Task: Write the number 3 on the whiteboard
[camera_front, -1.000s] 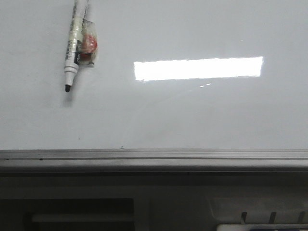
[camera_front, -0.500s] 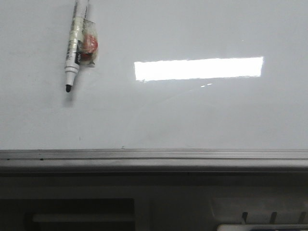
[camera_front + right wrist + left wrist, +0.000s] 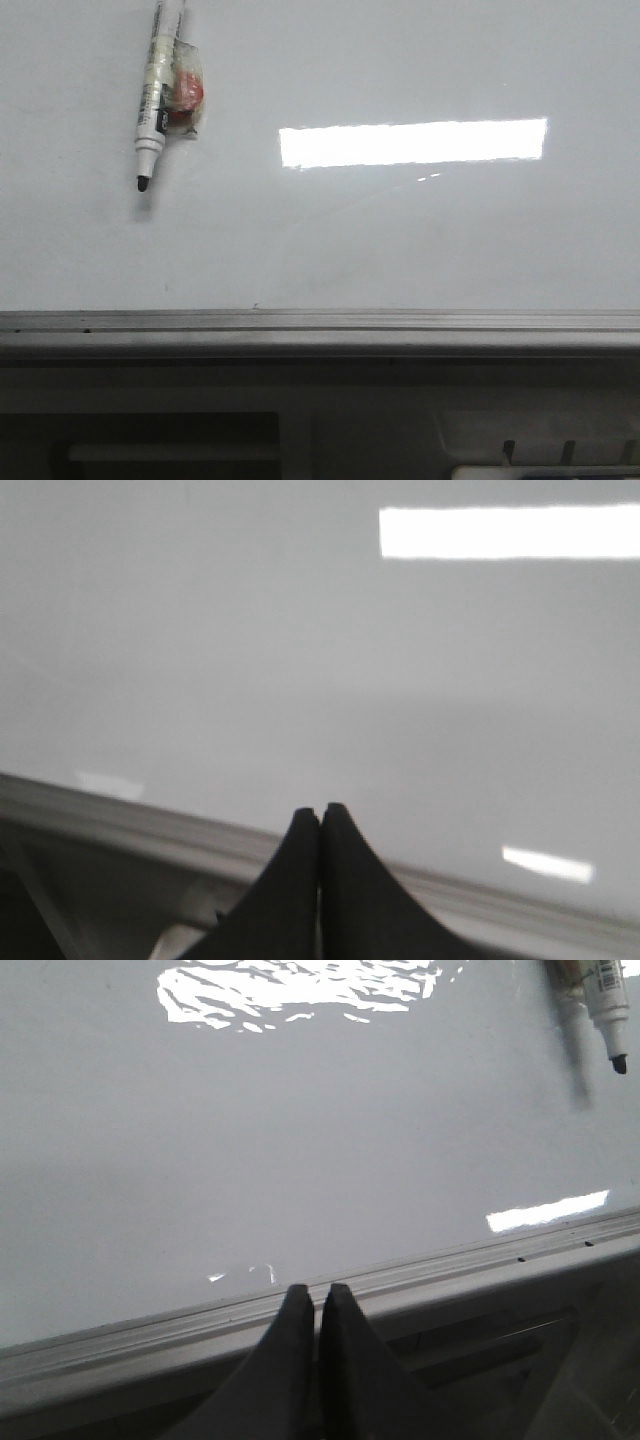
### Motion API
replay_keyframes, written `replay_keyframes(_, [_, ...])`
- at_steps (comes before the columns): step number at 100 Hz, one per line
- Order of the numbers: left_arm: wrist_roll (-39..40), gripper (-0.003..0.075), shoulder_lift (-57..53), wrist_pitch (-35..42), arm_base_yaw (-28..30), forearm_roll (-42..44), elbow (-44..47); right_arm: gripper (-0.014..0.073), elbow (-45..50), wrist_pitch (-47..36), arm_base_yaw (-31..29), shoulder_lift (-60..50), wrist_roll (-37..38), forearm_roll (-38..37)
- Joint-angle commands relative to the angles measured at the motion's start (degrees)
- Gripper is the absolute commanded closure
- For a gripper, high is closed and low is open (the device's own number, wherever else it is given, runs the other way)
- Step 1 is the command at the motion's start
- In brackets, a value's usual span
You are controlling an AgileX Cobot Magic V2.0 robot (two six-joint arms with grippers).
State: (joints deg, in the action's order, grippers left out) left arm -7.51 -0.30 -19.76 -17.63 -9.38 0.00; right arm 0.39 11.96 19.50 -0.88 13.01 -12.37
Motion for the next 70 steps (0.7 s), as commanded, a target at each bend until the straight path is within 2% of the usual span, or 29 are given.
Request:
replay_keyframes(1, [0.6, 0.0741, -1.3, 3.1, 0.1, 0.1, 0.7, 0.0657, 1.8, -13.2, -0.5, -0.5, 0.3, 3.2])
replay_keyframes(12, [0.6, 0.0741, -1.3, 3.1, 0.1, 0.1, 0.7, 0.0657, 1.8, -21.7, -0.5, -0.5, 0.3, 7.3])
replay_keyframes(23, [0.5, 0.0741, -1.3, 3.8, 0.1, 2.5, 0.7, 0.0657, 1.8, -22.0, -0.5, -0.5, 0.4, 8.2])
replay_keyframes(31, [0.7, 0.0741, -1.3, 7.7, 0.1, 4.8, 0.7, 0.0657, 1.8, -21.6, -0.5, -0.5, 0.4, 11.9])
replay_keyframes(36, [1.9, 0.0741, -1.3, 11.7, 0.1, -1.3, 0.7, 0.0657, 1.6, -22.2, -0.5, -0.5, 0.4, 15.8])
replay_keyframes(40, [3.4, 0.0741, -1.3, 15.5, 0.1, -10.2, 0.7, 0.0657, 1.1, -22.6, -0.5, -0.5, 0.4, 17.9])
replay_keyframes(42, [3.4, 0.0741, -1.3, 17.5, 0.1, -16.2, 0.7, 0.0657, 1.0, -22.6, -0.5, -0.5, 0.4, 18.3])
replay_keyframes(55, [3.4, 0.0741, -1.3, 29.0, 0.1, -37.2, 0.4, 0.0655, -0.3, -21.3, -0.5, -0.4, 0.4, 18.5])
replay_keyframes(63, [3.4, 0.0741, -1.3, 29.8, 0.1, -50.0, 0.2, 0.0655, -1.4, -20.4, -0.5, 0.3, 0.4, 18.5])
replay_keyframes(70, [3.4, 0.0741, -1.3, 30.2, 0.1, -52.5, 0.2, 0.0655, -3.1, -19.3, -0.5, 1.3, 0.4, 18.5])
